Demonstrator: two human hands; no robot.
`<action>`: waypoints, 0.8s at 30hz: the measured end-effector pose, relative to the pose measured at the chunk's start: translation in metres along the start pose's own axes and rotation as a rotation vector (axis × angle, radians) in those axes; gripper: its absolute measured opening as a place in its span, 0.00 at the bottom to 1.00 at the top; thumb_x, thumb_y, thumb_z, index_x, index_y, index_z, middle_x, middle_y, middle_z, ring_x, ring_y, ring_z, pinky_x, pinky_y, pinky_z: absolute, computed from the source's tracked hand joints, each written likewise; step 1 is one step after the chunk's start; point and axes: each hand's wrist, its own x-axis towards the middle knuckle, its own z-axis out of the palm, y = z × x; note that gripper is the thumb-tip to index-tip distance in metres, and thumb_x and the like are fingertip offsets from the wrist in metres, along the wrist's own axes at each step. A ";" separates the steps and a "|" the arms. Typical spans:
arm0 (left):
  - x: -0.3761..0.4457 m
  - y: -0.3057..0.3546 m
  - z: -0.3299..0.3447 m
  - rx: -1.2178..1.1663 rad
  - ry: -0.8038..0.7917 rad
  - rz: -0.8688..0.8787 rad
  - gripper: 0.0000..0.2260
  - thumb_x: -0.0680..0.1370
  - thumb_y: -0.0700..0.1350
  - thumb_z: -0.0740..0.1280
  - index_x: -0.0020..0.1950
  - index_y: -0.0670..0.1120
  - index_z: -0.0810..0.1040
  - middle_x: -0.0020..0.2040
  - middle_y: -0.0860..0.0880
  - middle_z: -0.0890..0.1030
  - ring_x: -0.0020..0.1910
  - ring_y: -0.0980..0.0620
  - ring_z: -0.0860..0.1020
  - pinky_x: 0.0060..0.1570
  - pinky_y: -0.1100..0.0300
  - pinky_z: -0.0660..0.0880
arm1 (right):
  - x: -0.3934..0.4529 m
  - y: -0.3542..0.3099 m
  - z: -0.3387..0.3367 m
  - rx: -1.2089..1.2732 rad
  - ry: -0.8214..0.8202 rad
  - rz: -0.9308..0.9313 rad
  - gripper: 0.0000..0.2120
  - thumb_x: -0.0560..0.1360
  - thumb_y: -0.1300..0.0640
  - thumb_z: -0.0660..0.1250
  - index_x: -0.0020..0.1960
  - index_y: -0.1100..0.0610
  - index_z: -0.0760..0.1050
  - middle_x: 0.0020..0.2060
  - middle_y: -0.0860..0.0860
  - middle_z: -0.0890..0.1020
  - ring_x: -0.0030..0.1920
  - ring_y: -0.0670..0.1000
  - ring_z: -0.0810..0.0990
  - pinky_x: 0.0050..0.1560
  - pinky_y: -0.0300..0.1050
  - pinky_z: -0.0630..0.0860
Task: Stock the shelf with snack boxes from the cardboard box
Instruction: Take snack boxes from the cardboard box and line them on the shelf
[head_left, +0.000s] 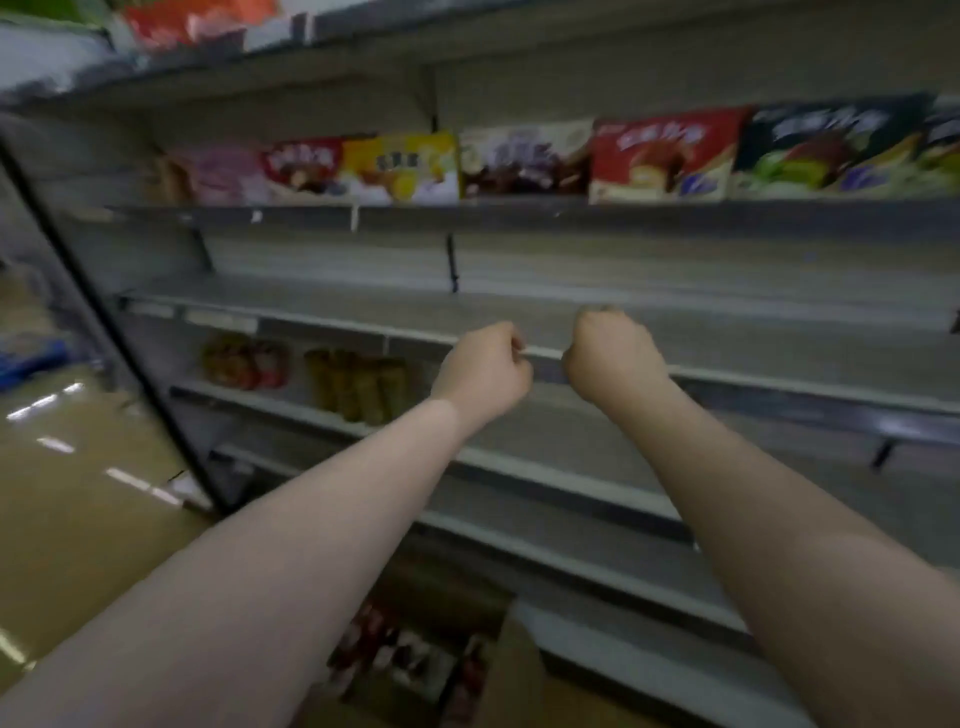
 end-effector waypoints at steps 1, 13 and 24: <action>-0.014 -0.036 -0.007 0.015 -0.018 -0.036 0.11 0.77 0.43 0.63 0.58 0.45 0.78 0.54 0.46 0.81 0.53 0.46 0.78 0.52 0.56 0.75 | -0.008 -0.030 0.024 0.007 -0.034 -0.028 0.10 0.77 0.64 0.60 0.57 0.63 0.73 0.54 0.61 0.75 0.52 0.63 0.77 0.44 0.48 0.72; -0.079 -0.329 0.038 0.021 -0.340 -0.529 0.08 0.79 0.45 0.63 0.57 0.52 0.77 0.50 0.52 0.79 0.48 0.53 0.78 0.49 0.58 0.76 | -0.023 -0.179 0.288 0.059 -0.634 -0.081 0.12 0.79 0.54 0.60 0.60 0.56 0.73 0.51 0.54 0.78 0.50 0.54 0.78 0.45 0.47 0.76; -0.044 -0.492 0.090 -0.161 -0.528 -0.703 0.06 0.79 0.46 0.63 0.46 0.57 0.76 0.49 0.55 0.79 0.46 0.57 0.77 0.44 0.61 0.73 | -0.028 -0.182 0.497 0.302 -1.010 0.440 0.13 0.79 0.52 0.60 0.36 0.53 0.69 0.34 0.49 0.75 0.32 0.45 0.73 0.28 0.38 0.69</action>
